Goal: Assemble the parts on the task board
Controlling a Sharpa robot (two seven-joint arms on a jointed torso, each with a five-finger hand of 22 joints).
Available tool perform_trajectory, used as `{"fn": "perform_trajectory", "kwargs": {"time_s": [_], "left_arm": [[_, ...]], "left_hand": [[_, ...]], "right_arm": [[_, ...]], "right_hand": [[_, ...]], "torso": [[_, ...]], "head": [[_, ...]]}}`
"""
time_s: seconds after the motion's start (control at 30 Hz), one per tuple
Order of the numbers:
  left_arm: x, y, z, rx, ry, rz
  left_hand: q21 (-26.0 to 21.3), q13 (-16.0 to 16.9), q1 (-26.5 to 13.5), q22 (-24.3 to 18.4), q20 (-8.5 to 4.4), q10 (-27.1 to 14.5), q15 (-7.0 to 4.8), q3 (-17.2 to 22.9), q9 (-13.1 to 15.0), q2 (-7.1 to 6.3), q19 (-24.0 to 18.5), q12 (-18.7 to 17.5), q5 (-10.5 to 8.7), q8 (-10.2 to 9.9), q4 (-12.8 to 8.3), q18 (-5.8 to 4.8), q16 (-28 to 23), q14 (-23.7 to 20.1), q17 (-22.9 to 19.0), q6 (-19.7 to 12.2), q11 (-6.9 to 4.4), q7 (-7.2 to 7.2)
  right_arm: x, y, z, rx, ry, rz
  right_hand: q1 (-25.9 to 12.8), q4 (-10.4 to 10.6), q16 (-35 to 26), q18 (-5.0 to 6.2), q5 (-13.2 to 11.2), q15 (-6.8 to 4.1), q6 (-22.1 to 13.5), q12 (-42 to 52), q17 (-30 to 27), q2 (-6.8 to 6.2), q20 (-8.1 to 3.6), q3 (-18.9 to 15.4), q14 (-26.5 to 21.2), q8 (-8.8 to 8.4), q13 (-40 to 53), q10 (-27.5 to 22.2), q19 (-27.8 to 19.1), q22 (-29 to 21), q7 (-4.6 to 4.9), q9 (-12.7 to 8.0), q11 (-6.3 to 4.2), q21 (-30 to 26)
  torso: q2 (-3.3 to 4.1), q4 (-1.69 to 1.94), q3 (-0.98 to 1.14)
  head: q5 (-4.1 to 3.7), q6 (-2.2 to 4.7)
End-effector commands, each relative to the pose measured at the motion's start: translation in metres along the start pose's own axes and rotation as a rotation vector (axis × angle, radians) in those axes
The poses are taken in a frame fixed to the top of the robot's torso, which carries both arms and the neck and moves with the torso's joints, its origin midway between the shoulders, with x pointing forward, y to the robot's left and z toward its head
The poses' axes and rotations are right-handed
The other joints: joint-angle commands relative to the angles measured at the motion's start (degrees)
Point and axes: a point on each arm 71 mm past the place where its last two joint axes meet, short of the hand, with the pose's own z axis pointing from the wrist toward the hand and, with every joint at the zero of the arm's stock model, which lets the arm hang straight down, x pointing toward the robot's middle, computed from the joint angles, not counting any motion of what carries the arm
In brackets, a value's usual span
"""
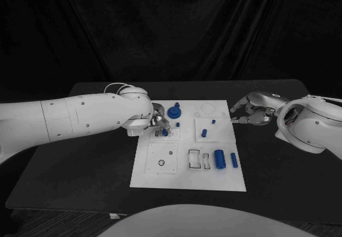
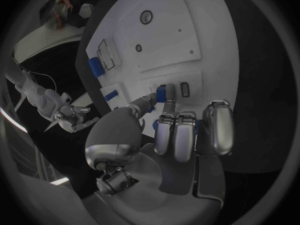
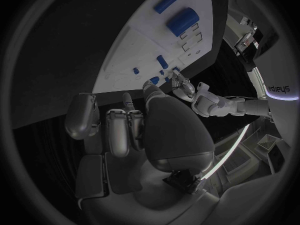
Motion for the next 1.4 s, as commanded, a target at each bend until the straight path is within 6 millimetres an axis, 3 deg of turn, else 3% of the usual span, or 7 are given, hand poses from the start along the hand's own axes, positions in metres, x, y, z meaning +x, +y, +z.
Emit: {"fn": "perform_trajectory", "kwargs": {"time_s": [0.03,0.07,0.2,0.3,0.5,0.87,1.4], "left_arm": [[0.0061,-0.0009,0.0020,0.012,0.021,0.007],[0.0065,-0.0010,0.0020,0.012,0.023,0.008],[0.0080,-0.0015,0.0018,0.013,0.035,0.016],[0.0088,-0.0016,0.0018,0.012,0.041,0.021],[0.0082,0.0010,0.0027,0.003,0.044,0.022],[0.0056,0.0064,0.0039,-0.009,0.035,0.010],[0.0088,0.0053,-0.0001,0.027,0.042,0.012]], "left_hand": [[-0.27,15.07,-1.14,2.54,-0.01,6.08,0.01,-0.72,0.07,-0.35,-0.32,0.16,-3.69,-0.54,0.74,0.31,0.15,5.95,15.08,-0.14,0.02,-0.10],[-0.51,15.07,-2.82,2.41,0.16,6.08,0.22,-2.68,-0.06,-0.73,-0.49,0.16,-8.16,-1.09,2.36,0.34,0.15,5.95,15.08,-0.26,0.23,0.22],[-0.76,15.07,-5.46,2.42,0.45,6.08,0.64,-6.93,-0.35,-1.58,-0.61,0.16,-13.38,-2.15,5.61,0.39,0.15,5.95,15.08,-0.38,0.72,0.70],[-0.90,15.07,-6.70,2.52,0.68,6.08,0.77,-10.11,-0.41,-2.04,-0.62,0.16,-14.94,-2.82,7.83,0.42,0.15,5.95,15.08,-0.25,0.87,0.82],[-1.09,15.07,-8.34,2.65,0.76,6.08,0.88,-14.23,-0.14,-2.83,-0.69,0.16,-15.23,-3.35,10.54,0.45,0.15,5.95,15.08,-0.02,0.98,0.93],[-1.16,15.07,-7.65,2.79,0.69,6.08,0.76,-15.57,1.22,-2.11,-0.67,0.16,-15.17,-2.66,11.39,0.46,0.15,5.95,15.08,0.56,0.82,0.65],[-2.19,15.07,-0.62,2.42,0.93,6.08,1.08,-16.29,3.59,-1.45,-1.35,0.16,-14.64,-3.38,7.89,0.67,0.15,5.95,15.08,-1.88,1.18,1.07]], "right_arm": [[0.0013,-0.0020,-0.0004,0.018,0.008,-0.002],[0.0014,-0.0021,-0.0005,0.018,0.008,-0.002],[0.0015,-0.0023,-0.0005,0.019,0.008,-0.002],[0.0016,-0.0025,-0.0005,0.019,0.008,-0.002],[0.0021,-0.0030,-0.0006,0.020,0.009,-0.002],[0.0027,-0.0039,-0.0009,0.022,0.012,-0.002],[0.0032,-0.0053,-0.0019,0.024,0.013,-0.001]], "right_hand": [[0.55,-0.24,-0.12,1.12,0.31,0.56,0.45,-0.27,9.80,0.10,0.07,-0.16,4.30,-0.16,8.24,1.21,-0.47,8.77,0.12,-0.05,0.43,-0.20],[0.55,-0.24,-0.12,1.12,0.31,0.56,0.45,-0.27,9.80,0.10,0.07,-0.16,4.30,-0.16,8.24,1.21,-0.47,8.77,0.12,-0.05,0.43,-0.20],[0.55,-0.24,-0.12,1.12,0.31,0.56,0.45,-0.27,9.80,0.10,0.07,-0.16,4.30,-0.16,8.24,1.21,-0.47,8.77,0.12,-0.05,0.43,-0.20],[0.55,-0.24,-0.12,1.12,0.31,0.56,0.45,-0.27,9.80,0.10,0.07,-0.16,4.30,-0.16,8.24,1.21,-0.47,8.77,0.12,-0.05,0.43,-0.20],[0.55,-0.24,-0.12,1.12,0.31,0.56,0.45,-0.27,9.80,0.10,0.07,-0.16,4.30,-0.16,8.24,1.21,-0.47,8.77,0.12,-0.05,0.43,-0.20],[0.54,-0.22,-0.18,1.12,0.31,0.57,0.48,-0.41,9.74,0.09,0.08,-0.21,4.27,-0.19,8.09,1.11,-0.50,8.77,0.13,-0.09,0.44,-0.25],[0.49,-0.18,-0.23,1.13,0.30,0.58,0.48,-0.73,9.70,0.08,0.09,-0.27,4.26,-0.22,7.74,0.87,-0.52,8.75,0.13,-0.12,0.45,-0.30]], "torso": [[-0.02,0.01,0.02],[-0.03,0.00,0.02],[-0.03,-0.01,0.03],[-0.04,-0.02,0.04],[-0.02,-0.02,0.03],[0.02,0.01,0.00],[0.05,0.01,-0.01]], "head": [[-0.03,0.00],[-0.02,0.00],[0.03,0.00],[0.08,0.00],[0.12,0.00],[0.10,0.00],[0.04,0.00]]}}
